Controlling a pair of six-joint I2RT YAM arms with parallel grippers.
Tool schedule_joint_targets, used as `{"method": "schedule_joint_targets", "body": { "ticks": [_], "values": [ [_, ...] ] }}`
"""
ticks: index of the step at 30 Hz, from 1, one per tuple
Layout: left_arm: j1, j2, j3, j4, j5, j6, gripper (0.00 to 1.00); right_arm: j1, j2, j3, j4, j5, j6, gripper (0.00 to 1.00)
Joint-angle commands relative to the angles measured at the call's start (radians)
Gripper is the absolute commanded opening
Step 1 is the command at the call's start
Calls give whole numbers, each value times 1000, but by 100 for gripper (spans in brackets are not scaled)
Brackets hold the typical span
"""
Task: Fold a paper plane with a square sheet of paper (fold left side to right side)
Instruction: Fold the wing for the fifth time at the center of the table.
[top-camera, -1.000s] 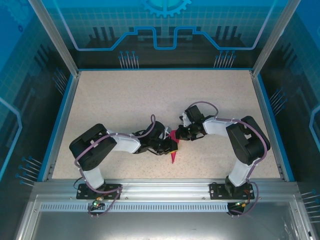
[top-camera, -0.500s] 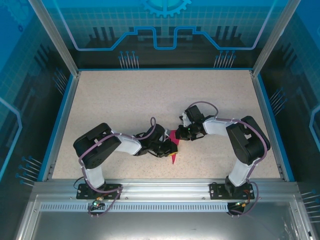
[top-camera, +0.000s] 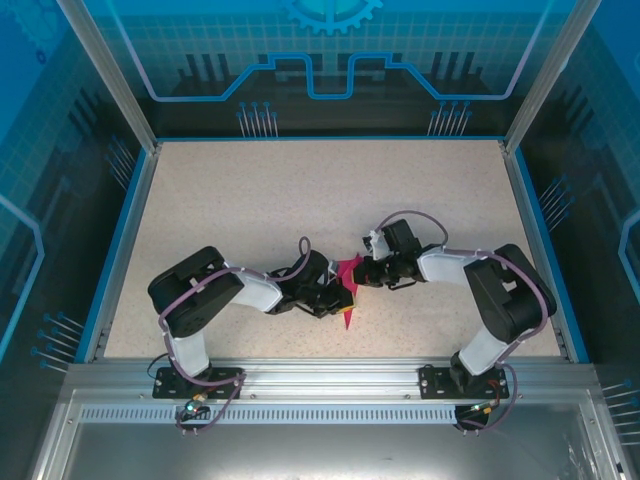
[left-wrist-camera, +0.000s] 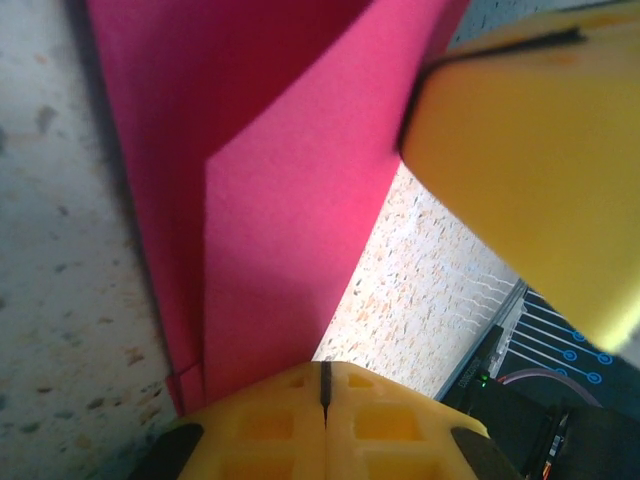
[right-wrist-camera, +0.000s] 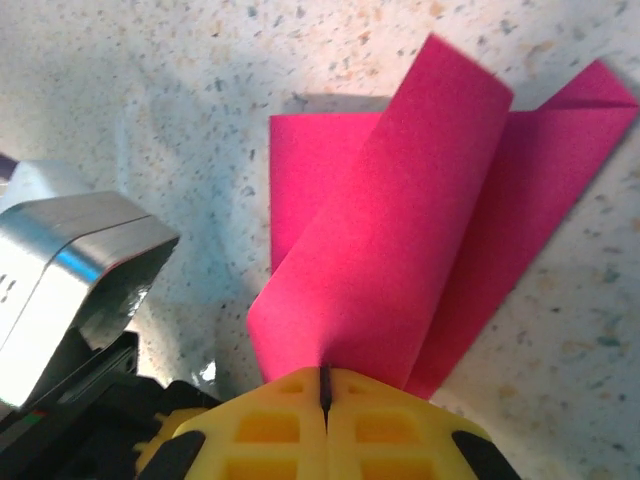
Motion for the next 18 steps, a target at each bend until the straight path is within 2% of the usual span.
{"method": "schedule_joint_targets", "body": {
  "ticks": [1, 18],
  "values": [
    [-17, 55, -32, -101, -30, -20, 4, 6, -18, -28, 42, -51, -3, 5],
    [-17, 51, -26, -128, -32, -20, 2, 27, 80, 22, -21, 63, -85, 5]
  ]
}}
